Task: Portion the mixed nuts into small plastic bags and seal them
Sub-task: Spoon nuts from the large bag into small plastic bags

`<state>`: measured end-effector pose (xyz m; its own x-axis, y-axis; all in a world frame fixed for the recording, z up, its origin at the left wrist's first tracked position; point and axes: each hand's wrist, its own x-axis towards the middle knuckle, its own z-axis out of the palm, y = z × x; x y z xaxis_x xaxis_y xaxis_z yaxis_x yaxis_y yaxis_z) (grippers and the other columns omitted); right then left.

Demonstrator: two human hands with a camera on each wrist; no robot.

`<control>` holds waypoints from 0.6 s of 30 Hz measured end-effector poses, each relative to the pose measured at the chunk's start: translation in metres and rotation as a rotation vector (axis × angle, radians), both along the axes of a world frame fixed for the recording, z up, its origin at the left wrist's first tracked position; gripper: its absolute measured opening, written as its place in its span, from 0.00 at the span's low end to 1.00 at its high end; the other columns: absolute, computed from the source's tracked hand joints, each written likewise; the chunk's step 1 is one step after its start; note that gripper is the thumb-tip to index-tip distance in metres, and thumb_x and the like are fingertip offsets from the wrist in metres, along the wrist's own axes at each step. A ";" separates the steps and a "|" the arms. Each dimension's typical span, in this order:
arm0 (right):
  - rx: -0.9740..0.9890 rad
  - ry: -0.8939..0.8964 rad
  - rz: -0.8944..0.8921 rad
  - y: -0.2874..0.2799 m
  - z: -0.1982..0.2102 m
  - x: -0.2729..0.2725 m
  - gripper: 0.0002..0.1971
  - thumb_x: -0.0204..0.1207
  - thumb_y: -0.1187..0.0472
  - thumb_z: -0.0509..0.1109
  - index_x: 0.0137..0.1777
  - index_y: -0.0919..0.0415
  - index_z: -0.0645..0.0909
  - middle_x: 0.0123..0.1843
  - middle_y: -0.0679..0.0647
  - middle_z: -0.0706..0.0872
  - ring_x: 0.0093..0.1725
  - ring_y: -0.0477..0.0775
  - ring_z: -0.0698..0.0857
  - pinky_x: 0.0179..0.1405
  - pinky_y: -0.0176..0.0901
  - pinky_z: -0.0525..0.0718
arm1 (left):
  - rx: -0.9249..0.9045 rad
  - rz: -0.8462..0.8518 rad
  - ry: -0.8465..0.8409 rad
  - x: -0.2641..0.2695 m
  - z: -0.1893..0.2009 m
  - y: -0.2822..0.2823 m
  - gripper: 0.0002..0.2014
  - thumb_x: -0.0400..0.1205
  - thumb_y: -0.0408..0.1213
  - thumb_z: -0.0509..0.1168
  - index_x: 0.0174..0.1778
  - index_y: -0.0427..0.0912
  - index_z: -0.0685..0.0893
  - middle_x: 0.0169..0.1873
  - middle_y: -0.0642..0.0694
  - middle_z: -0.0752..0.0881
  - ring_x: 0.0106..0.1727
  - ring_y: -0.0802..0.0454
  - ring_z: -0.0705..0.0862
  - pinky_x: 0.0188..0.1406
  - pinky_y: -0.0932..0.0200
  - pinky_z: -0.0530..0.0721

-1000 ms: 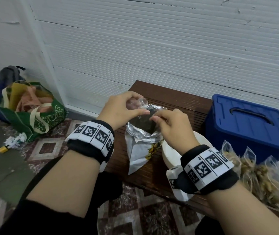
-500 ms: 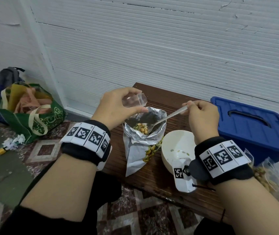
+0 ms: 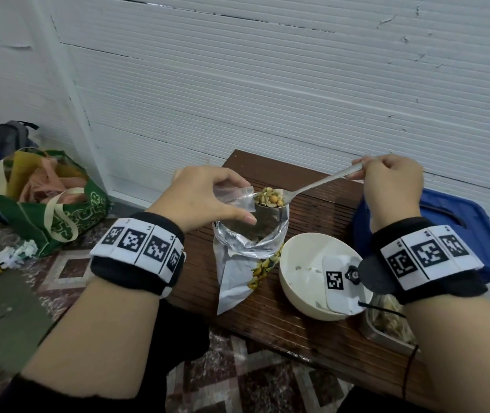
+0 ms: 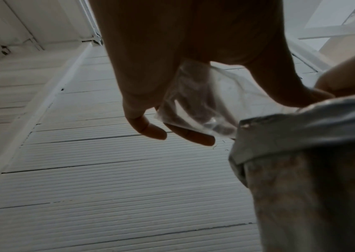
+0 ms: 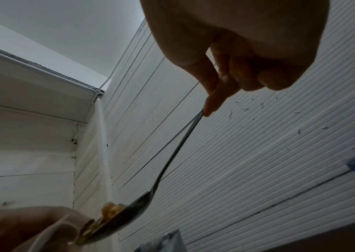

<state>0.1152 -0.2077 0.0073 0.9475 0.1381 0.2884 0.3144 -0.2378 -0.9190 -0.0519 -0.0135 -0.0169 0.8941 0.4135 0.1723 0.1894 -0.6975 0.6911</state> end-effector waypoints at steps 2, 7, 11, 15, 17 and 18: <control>-0.022 -0.017 0.029 0.006 0.002 -0.004 0.22 0.80 0.66 0.61 0.23 0.56 0.81 0.46 0.45 0.89 0.43 0.39 0.82 0.42 0.31 0.75 | 0.003 -0.012 -0.022 0.003 -0.001 -0.005 0.35 0.49 0.71 0.72 0.51 0.63 0.86 0.49 0.68 0.86 0.58 0.68 0.80 0.74 0.43 0.70; -0.036 -0.058 0.078 0.018 0.005 -0.020 0.19 0.82 0.62 0.61 0.29 0.57 0.84 0.42 0.43 0.88 0.36 0.32 0.79 0.31 0.15 0.70 | -0.029 0.001 -0.075 0.007 -0.005 -0.011 0.32 0.50 0.69 0.74 0.49 0.62 0.86 0.46 0.66 0.86 0.54 0.72 0.80 0.70 0.49 0.75; 0.043 -0.135 0.199 0.025 0.007 -0.037 0.11 0.83 0.60 0.64 0.43 0.53 0.87 0.36 0.47 0.88 0.40 0.42 0.83 0.42 0.21 0.76 | -0.075 0.008 -0.136 0.008 -0.005 -0.017 0.26 0.57 0.61 0.76 0.49 0.56 0.87 0.43 0.60 0.87 0.50 0.64 0.83 0.50 0.73 0.78; 0.119 -0.249 0.372 0.024 0.009 -0.050 0.09 0.83 0.61 0.65 0.48 0.51 0.86 0.41 0.50 0.88 0.45 0.45 0.86 0.51 0.34 0.82 | -0.150 0.022 -0.184 0.010 -0.006 -0.020 0.21 0.60 0.60 0.74 0.44 0.52 0.87 0.43 0.54 0.89 0.47 0.58 0.86 0.45 0.69 0.82; 0.171 -0.284 0.380 0.021 0.013 -0.052 0.08 0.83 0.62 0.65 0.50 0.53 0.86 0.41 0.50 0.88 0.42 0.36 0.84 0.46 0.27 0.79 | -0.215 0.047 -0.208 0.009 -0.004 -0.018 0.20 0.61 0.59 0.73 0.44 0.52 0.87 0.42 0.55 0.89 0.43 0.63 0.86 0.39 0.71 0.84; 0.201 -0.300 0.362 0.019 0.015 -0.051 0.08 0.83 0.63 0.65 0.50 0.55 0.86 0.41 0.51 0.88 0.39 0.33 0.82 0.44 0.25 0.77 | -0.242 0.069 -0.228 0.008 -0.003 -0.016 0.20 0.61 0.58 0.73 0.44 0.51 0.88 0.41 0.55 0.89 0.41 0.64 0.86 0.38 0.72 0.83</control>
<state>0.0640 -0.1884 0.0220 0.7204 0.3561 0.5952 0.6010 0.1078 -0.7919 -0.0440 -0.0290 -0.0198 0.8123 0.5249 0.2543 0.0521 -0.4994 0.8648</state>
